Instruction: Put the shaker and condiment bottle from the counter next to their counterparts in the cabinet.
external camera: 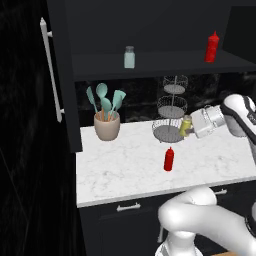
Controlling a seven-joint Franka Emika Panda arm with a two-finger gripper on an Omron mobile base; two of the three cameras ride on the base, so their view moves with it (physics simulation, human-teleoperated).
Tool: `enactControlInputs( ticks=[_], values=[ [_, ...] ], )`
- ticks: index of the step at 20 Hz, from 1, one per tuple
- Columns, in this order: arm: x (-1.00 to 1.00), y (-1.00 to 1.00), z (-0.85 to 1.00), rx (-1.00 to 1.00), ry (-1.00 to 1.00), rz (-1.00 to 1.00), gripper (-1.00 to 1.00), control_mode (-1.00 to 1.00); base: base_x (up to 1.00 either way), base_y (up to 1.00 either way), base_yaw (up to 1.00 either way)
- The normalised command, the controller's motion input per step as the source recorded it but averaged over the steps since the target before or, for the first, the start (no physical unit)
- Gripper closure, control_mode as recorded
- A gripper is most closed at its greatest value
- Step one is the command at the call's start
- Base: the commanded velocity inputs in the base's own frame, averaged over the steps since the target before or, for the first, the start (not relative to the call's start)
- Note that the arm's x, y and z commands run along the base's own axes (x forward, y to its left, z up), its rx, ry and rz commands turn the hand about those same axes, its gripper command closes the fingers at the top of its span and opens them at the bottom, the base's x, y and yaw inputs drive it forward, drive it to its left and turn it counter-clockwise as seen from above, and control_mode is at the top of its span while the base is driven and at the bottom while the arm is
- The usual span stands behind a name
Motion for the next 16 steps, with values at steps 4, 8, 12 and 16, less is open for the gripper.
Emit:
enactControlInputs(
  ticks=[4,8,12,16],
  values=[
    [-0.34,0.52,0.49,-0.1,-0.03,-0.29,1.0,-1.0,0.0,0.0,0.0],
    [-0.3,0.33,0.56,-0.21,-0.03,-0.23,1.0,-1.0,0.0,0.0,0.0],
    [-0.15,0.16,0.57,-0.24,0.0,-0.15,1.0,-1.0,0.0,0.0,0.0],
    [-0.04,0.0,0.59,-0.15,0.0,-0.12,1.0,-1.0,0.0,0.0,0.0]
  ],
)
